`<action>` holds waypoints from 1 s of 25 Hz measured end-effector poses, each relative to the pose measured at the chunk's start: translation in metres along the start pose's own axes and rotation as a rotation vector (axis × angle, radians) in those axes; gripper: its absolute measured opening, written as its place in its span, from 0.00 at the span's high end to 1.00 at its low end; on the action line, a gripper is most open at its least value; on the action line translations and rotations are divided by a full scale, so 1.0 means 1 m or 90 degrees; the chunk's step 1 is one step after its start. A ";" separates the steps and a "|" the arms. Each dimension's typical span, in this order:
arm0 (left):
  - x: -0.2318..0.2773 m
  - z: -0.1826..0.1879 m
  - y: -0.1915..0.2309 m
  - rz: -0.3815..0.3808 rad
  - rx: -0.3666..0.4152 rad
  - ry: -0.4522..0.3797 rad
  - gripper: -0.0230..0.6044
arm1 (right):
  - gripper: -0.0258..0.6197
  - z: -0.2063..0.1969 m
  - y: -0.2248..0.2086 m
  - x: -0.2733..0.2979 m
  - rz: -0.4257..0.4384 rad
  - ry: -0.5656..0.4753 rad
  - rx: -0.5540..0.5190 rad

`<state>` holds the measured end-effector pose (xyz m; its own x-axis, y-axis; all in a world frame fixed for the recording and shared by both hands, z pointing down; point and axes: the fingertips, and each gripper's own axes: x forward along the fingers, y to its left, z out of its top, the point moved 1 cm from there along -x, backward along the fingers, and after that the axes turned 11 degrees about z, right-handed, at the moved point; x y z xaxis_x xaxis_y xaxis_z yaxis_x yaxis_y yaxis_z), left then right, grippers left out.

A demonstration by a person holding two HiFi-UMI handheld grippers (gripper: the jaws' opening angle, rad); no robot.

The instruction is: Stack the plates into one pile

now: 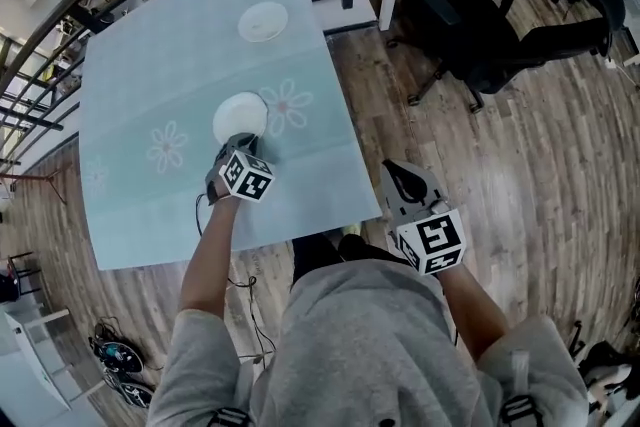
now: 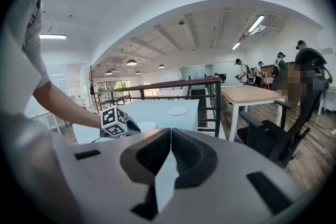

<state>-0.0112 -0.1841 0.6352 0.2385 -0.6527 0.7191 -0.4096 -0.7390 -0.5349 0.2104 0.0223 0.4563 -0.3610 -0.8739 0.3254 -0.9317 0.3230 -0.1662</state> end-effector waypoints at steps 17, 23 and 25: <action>0.012 -0.005 -0.014 -0.028 -0.015 0.027 0.91 | 0.92 -0.008 -0.021 -0.022 -0.037 0.008 0.003; 0.006 -0.002 -0.016 -0.046 -0.046 0.027 0.90 | 0.92 -0.006 -0.024 -0.024 -0.033 0.007 -0.004; 0.004 -0.001 -0.016 -0.048 -0.060 0.024 0.89 | 0.92 -0.007 -0.024 -0.024 -0.030 0.008 -0.005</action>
<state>-0.0046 -0.1743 0.6473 0.2390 -0.5879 0.7728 -0.4734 -0.7655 -0.4359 0.2415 0.0383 0.4592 -0.3167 -0.8838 0.3444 -0.9481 0.2842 -0.1425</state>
